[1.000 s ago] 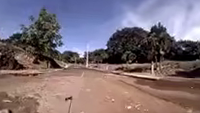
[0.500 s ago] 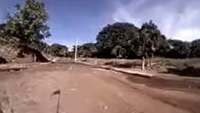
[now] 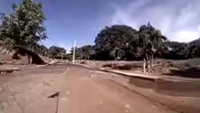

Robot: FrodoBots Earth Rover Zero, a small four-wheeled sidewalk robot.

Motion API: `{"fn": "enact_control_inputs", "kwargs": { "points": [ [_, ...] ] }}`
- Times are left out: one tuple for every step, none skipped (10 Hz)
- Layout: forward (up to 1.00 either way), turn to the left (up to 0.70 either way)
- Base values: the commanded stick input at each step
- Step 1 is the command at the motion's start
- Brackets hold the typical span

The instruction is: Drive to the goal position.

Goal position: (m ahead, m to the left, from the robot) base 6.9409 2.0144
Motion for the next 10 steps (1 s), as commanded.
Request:
{"fn": "enact_control_inputs", "kwargs": {
  "points": [
    [1.0,0.0],
    [1.0,0.0],
    [1.0,0.0],
    [1.0,0.24],
    [1.0,0.27],
    [1.0,0.27],
    [1.0,0.27],
    [1.0,0.27],
    [1.0,0.27],
    [1.0,0.26]
  ]
}}
